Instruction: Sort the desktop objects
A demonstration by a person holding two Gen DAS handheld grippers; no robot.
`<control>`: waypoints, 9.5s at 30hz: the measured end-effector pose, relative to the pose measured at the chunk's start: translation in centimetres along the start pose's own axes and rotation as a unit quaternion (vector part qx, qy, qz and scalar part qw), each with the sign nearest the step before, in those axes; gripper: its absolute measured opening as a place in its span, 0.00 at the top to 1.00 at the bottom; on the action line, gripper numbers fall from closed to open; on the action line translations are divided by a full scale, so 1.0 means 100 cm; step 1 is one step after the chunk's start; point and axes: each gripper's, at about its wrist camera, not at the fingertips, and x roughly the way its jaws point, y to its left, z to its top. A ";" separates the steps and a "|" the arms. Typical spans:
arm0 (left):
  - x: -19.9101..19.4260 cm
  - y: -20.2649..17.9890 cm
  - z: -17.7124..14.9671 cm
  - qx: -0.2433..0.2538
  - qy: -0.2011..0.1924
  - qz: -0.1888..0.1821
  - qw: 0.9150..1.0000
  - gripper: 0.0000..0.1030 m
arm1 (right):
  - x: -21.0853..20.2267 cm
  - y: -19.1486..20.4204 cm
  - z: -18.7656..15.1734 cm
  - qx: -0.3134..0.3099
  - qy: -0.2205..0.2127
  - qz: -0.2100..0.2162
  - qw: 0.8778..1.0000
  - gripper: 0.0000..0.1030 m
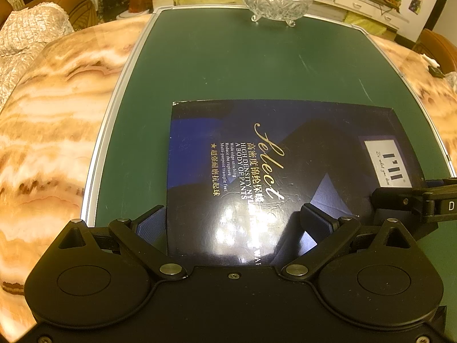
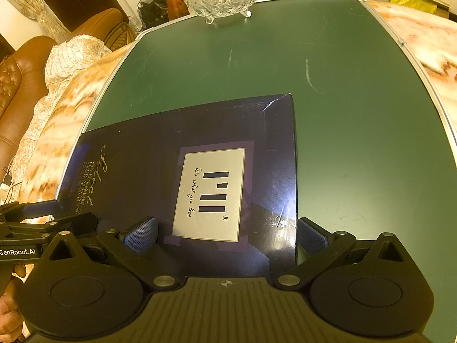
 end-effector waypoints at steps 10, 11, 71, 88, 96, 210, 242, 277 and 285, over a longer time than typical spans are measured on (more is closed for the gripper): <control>0.000 0.002 0.002 -0.002 0.003 -0.001 1.000 0.03 | -0.002 0.000 -0.001 0.007 0.003 -0.003 1.000 0.00; 0.000 0.001 0.002 -0.001 0.003 -0.001 1.000 0.03 | -0.002 0.001 -0.001 0.006 0.003 -0.004 1.000 0.00; -0.002 -0.003 0.003 -0.006 -0.004 0.002 1.000 0.01 | -0.009 -0.003 -0.005 0.024 0.012 -0.012 1.000 0.00; -0.001 0.008 -0.004 -0.006 -0.002 -0.013 1.000 0.01 | -0.009 -0.009 -0.010 0.018 0.007 0.005 1.000 0.00; -0.002 -0.001 -0.006 -0.006 -0.004 0.001 1.000 0.00 | -0.008 -0.003 -0.011 0.024 0.010 -0.002 1.000 0.00; -0.166 -0.005 -0.169 -0.003 -0.018 -0.001 1.000 0.00 | -0.147 0.062 -0.178 0.005 0.015 -0.020 1.000 0.00; -0.169 -0.001 -0.188 -0.007 -0.018 -0.008 1.000 0.00 | -0.149 0.064 -0.197 -0.001 0.007 -0.020 1.000 0.00; -0.174 0.004 -0.199 0.004 -0.025 -0.020 0.999 0.00 | -0.151 0.050 -0.206 0.003 -0.006 0.003 1.000 0.00; -0.168 0.004 -0.197 0.006 -0.021 -0.016 1.000 0.00 | -0.147 0.047 -0.205 0.007 -0.003 0.009 1.000 0.00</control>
